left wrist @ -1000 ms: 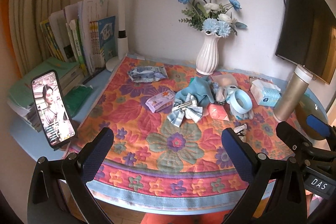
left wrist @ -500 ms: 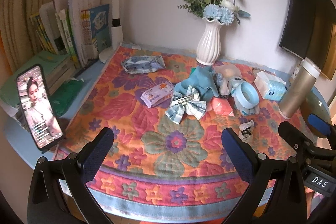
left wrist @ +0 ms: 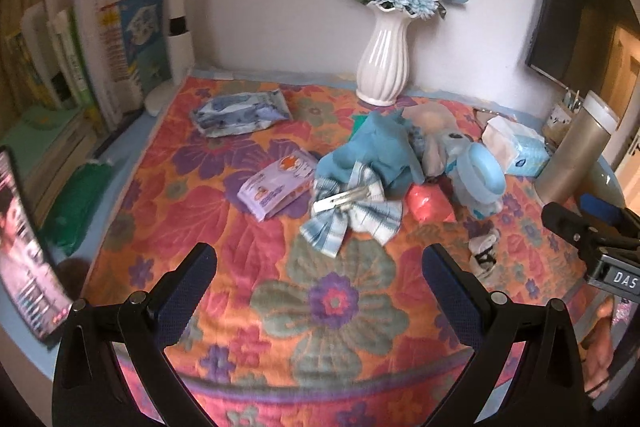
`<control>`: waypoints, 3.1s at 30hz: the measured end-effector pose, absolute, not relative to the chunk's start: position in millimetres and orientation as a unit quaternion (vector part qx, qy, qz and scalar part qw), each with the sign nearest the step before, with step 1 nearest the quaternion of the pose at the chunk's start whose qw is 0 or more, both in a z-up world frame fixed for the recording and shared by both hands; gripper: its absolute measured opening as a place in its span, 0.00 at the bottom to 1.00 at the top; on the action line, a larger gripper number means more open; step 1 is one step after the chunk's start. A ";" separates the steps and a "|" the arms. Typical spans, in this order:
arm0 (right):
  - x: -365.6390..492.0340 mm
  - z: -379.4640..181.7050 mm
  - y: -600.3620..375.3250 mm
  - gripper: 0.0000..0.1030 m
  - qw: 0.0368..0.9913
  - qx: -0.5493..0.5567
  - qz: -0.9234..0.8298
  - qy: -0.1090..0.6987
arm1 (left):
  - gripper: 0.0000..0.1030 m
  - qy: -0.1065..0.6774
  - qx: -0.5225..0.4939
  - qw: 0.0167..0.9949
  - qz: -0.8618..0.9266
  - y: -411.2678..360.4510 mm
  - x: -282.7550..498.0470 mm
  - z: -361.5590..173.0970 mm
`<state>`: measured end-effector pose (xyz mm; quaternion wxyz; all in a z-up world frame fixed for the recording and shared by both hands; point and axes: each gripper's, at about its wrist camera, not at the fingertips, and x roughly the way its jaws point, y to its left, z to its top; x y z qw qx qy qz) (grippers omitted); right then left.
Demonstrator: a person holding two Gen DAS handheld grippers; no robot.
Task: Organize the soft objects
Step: 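Grasp the plaid bow with metal clip with the left gripper, then grasp the light-blue bowl rim with the right gripper while the left lifts the bow, then carry bowl and bow to the round glass table and release both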
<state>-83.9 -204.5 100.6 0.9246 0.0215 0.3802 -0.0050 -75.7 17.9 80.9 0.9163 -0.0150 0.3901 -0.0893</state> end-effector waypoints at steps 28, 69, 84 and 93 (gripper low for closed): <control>-55.1 83.1 -193.7 1.00 0.915 -0.013 0.001 0.403 | 0.99 0.408 0.000 0.908 -0.098 3.7 -50.8 66.1; -24.9 86.2 -218.6 0.64 0.905 0.039 0.066 0.419 | 0.29 0.429 -0.110 0.864 -0.238 14.0 -34.9 65.2; -113.5 137.3 -303.2 0.64 0.914 0.052 -0.009 0.403 | 0.29 0.394 -0.016 0.850 -0.350 -133.9 -78.2 121.8; -176.0 175.6 -409.2 0.64 0.924 0.114 -0.090 0.353 | 0.29 0.370 0.054 0.818 -0.437 -258.6 -102.3 159.4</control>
